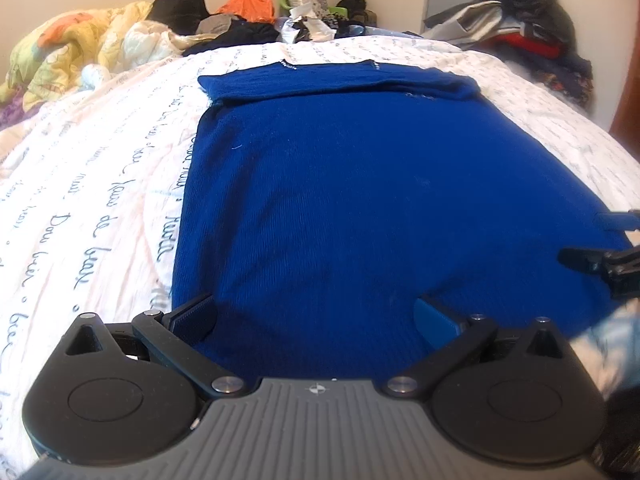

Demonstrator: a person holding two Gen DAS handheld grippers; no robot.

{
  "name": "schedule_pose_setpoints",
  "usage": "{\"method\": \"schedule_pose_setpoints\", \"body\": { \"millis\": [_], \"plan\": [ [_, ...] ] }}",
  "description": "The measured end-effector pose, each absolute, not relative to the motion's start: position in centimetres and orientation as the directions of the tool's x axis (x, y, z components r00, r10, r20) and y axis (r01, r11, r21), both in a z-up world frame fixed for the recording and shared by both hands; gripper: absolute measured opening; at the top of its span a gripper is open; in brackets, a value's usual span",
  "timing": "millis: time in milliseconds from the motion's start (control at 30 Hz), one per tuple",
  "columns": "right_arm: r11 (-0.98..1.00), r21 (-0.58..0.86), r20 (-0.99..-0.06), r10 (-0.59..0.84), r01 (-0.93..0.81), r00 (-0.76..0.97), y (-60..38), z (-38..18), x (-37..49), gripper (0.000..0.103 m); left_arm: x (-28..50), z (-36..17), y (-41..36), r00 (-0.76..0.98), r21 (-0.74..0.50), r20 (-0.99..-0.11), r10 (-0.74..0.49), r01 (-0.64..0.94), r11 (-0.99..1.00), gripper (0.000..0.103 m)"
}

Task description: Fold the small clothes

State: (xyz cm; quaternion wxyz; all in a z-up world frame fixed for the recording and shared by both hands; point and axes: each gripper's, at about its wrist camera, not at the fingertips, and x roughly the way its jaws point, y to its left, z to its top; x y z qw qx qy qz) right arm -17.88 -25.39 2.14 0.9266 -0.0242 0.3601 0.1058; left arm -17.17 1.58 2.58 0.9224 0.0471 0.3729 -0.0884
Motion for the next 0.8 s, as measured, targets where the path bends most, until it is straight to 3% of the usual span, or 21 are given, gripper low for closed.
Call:
{"method": "schedule_pose_setpoints", "body": {
  "millis": [333, 400, 500, 600, 700, 800],
  "plan": [
    [0.947, 0.036, -0.728, 0.243, -0.318, 0.641, -26.6, 3.3, -21.5, 0.103, -19.6, 3.1, 4.1, 0.69, -0.051, -0.711, -0.134, 0.139, 0.989, 0.103],
    [0.947, 0.113, -0.734, 0.283, -0.3, 0.618, -27.5, 4.3, -20.7, 0.103, -19.5, 3.9, 5.0, 0.694, -0.12, -0.703, -0.159, 0.104, 0.987, 0.102],
    [0.914, 0.352, -0.644, 0.394, -0.204, 0.655, -30.2, 6.1, -18.9, 0.103, -18.6, 5.7, 5.8, 0.719, -0.309, -0.627, -0.3, 0.124, 0.943, 0.103],
    [0.875, 0.456, -0.596, 0.437, -0.164, 0.674, -30.3, 6.9, -15.6, 0.103, -16.2, 6.6, 3.7, 0.731, -0.337, -0.577, -0.366, 0.195, 0.921, 0.103],
    [0.915, 0.35, -0.61, 0.385, -0.2, 0.693, -27.3, 6.7, -12.1, 0.103, -13.3, 5.9, -0.2, 0.728, -0.239, -0.592, -0.347, 0.252, 0.938, 0.103],
    [0.958, 0.117, -0.652, 0.272, -0.26, 0.708, -23.2, 5.1, -9.7, 0.103, -10.9, 3.9, -3.0, 0.701, -0.13, -0.661, -0.266, 0.243, 0.961, 0.101]
  ]
}}
